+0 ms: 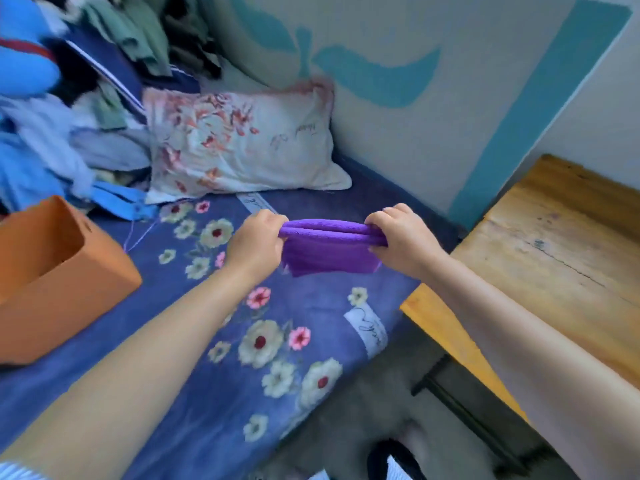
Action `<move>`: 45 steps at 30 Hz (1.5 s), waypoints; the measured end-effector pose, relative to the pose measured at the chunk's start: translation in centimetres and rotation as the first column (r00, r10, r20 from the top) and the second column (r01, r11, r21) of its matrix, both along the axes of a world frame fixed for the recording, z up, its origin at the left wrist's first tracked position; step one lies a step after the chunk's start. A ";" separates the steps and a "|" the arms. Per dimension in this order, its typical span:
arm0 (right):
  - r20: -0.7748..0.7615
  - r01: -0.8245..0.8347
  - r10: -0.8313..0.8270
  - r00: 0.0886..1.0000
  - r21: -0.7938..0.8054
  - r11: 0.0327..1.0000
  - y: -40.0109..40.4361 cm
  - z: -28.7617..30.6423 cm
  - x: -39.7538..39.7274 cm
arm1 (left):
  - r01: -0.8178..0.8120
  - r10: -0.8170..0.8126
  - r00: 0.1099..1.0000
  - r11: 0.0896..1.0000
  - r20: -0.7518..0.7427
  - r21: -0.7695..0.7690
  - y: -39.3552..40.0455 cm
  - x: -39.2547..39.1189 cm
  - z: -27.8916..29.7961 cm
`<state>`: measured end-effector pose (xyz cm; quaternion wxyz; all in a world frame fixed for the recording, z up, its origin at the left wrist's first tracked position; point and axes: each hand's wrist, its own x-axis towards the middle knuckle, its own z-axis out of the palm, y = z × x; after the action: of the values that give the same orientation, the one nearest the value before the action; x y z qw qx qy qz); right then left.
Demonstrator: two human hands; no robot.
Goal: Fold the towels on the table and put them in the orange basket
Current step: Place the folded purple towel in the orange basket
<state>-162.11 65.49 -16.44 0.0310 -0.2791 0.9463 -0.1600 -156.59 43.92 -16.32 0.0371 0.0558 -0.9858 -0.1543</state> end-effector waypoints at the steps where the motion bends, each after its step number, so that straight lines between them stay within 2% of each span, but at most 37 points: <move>1: 0.034 -0.038 0.038 0.999 -0.020 0.999 -2.4 0.6 0.9 | -0.043 0.043 0.999 0.998 -0.010 0.047 -2.3 1.6 0.7; 5: 0.112 -0.196 0.214 0.970 -0.153 0.969 -12.1 3.1 5.5 | -0.238 0.252 0.967 0.945 -0.037 0.224 -11.7 9.4 2.9; 8: 0.173 -0.226 0.283 0.943 -0.287 0.931 -17.4 4.2 8.3 | -0.294 0.323 0.946 0.880 -0.016 0.373 -16.7 14.9 3.8; 11: 0.300 -0.246 0.368 0.880 -0.376 0.893 -22.5 4.6 10.3 | -0.323 0.373 0.927 0.838 -0.030 0.441 -21.0 19.3 4.3; 16: 0.377 -0.361 0.509 0.774 -0.398 0.843 -30.4 4.5 11.4 | -0.425 0.524 0.850 0.747 -0.060 0.511 -26.7 23.3 4.1; 19: 0.401 -0.415 0.564 0.722 -0.401 0.817 -36.0 4.1 10.5 | -0.483 0.640 0.766 0.635 -0.060 0.603 -30.6 23.8 3.6; 25: 0.400 -0.407 0.624 0.671 -0.506 0.761 -46.3 3.7 7.1 | -0.478 0.851 0.525 0.287 0.007 0.830 -38.5 21.2 2.8; 28: 0.337 -0.402 0.639 0.691 -0.556 0.728 -52.1 3.4 4.9 | -0.449 0.901 0.434 0.214 0.002 0.868 -43.4 18.6 2.4; 30: 0.267 -0.421 0.637 0.723 -0.561 0.713 -55.7 3.1 3.7 | -0.420 0.919 0.394 0.208 -0.029 0.883 -46.3 16.9 2.0; 34: 0.179 -0.419 0.604 0.776 -0.570 0.707 -62.6 2.3 1.6 | -0.425 0.919 0.378 0.278 -0.110 0.861 -51.9 14.4 0.8; 39: 0.196 -0.378 0.542 0.817 -0.528 0.760 -70.0 -1.8 0.0 | -0.461 0.924 0.380 0.232 -0.046 0.857 -58.4 12.1 -3.3; 42: 0.259 -0.385 0.497 0.828 -0.383 0.840 -74.0 -5.9 -0.6 | -0.605 0.907 0.421 0.259 0.026 0.753 -62.0 11.3 -7.7; 45: 0.313 -0.441 0.462 0.830 -0.141 0.887 -76.9 -10.1 -1.5 | -0.768 0.862 0.460 0.265 0.215 0.583 -64.6 10.3 -13.1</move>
<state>-163.57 -11.45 -26.55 0.2212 -0.4637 0.8284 -0.2231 -146.24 -20.73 -29.41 0.1625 0.5521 -0.6997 -0.4232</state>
